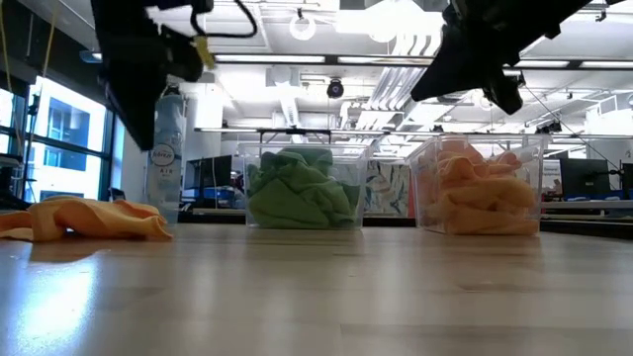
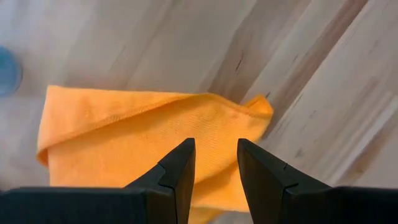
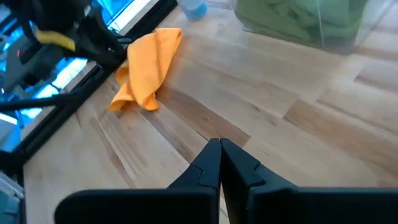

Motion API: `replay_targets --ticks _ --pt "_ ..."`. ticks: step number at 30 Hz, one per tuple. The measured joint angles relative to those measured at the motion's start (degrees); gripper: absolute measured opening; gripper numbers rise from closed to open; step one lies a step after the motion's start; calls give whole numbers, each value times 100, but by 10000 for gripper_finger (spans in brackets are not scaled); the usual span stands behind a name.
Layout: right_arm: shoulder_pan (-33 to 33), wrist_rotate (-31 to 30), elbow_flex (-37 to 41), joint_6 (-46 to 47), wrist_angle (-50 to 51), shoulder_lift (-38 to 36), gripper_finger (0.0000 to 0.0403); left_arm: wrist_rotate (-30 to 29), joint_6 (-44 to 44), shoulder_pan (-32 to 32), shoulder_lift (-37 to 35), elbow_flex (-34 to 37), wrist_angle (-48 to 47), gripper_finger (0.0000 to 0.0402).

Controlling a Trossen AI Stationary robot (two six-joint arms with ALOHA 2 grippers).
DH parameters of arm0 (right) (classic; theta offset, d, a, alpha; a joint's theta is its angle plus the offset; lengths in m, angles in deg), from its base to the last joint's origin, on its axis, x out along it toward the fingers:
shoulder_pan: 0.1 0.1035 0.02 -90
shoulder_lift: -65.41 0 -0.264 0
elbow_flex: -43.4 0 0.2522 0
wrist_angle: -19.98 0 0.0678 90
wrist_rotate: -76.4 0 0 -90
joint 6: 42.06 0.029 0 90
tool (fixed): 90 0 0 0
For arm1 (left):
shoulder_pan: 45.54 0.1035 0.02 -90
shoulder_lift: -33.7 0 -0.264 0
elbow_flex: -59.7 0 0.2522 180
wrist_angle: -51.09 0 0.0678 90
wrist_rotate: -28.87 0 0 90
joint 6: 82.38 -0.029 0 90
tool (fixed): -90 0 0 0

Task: Sort microfiber towel by color & place in baskets
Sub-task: Put the yellow towel into the right transparent bin

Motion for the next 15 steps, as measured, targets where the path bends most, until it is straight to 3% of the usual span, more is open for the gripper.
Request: replay_targets --ticks 5,15 --pt "-33 2 0 247 -103 194 0 -60 -1323 -93 171 384 520 110" --pt "-29 70 0 445 -740 685 0 -149 -5679 77 546 772 1068 110"
